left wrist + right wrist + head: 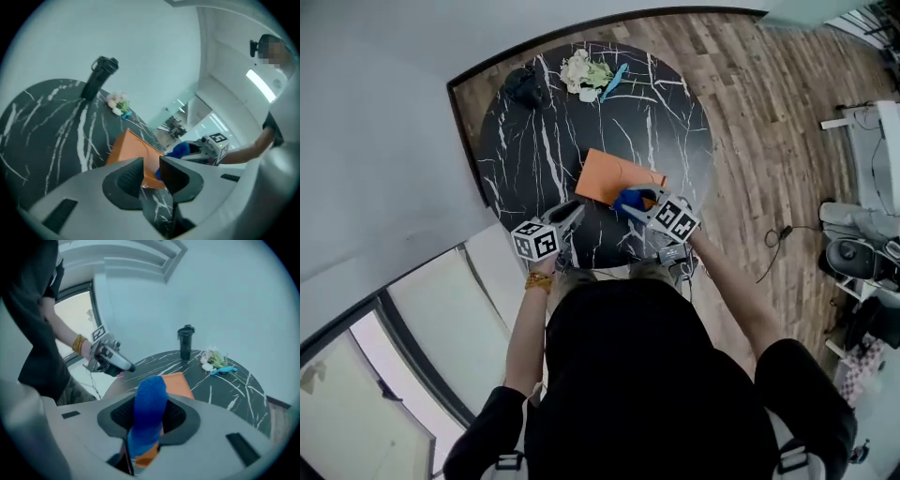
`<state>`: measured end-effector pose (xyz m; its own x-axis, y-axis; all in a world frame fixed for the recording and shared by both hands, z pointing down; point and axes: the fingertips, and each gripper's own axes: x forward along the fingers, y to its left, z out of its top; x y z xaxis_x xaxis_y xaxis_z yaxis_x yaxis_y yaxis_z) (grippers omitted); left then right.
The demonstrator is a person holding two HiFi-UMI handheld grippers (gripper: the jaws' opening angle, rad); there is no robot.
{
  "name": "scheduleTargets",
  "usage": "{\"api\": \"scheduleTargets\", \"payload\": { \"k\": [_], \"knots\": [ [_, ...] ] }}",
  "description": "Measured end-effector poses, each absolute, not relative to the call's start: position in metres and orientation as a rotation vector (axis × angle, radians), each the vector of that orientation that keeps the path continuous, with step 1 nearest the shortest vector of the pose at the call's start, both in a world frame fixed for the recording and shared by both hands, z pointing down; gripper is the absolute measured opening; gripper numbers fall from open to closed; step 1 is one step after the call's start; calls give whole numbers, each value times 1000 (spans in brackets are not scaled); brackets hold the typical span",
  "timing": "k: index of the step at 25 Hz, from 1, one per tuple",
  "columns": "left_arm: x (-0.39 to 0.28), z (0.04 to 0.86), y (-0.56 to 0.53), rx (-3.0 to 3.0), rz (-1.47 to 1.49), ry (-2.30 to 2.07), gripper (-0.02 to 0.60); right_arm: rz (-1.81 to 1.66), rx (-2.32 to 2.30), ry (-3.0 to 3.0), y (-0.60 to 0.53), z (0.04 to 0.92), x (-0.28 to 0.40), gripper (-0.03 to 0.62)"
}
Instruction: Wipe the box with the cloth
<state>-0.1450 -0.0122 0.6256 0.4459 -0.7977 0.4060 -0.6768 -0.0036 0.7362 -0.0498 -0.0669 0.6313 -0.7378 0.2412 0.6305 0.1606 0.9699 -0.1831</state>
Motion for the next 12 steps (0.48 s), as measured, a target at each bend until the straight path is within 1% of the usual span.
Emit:
{"api": "scheduleTargets", "payload": {
  "k": [4, 5, 8, 12],
  "knots": [
    [-185, 664, -24, 1455, -152, -1562, 171, 164, -187, -2499, -157, 612, -77, 117],
    [-188, 671, -29, 1416, -141, -1599, 183, 175, -180, -2513, -173, 611, -89, 118],
    [-190, 682, -45, 1331, -101, -1685, 190, 339, -184, -2534, -206, 610, -127, 117],
    [-186, 696, -59, 1276, 12, -1711, 189, 677, -223, -2481, -210, 623, -177, 118]
  ]
}}
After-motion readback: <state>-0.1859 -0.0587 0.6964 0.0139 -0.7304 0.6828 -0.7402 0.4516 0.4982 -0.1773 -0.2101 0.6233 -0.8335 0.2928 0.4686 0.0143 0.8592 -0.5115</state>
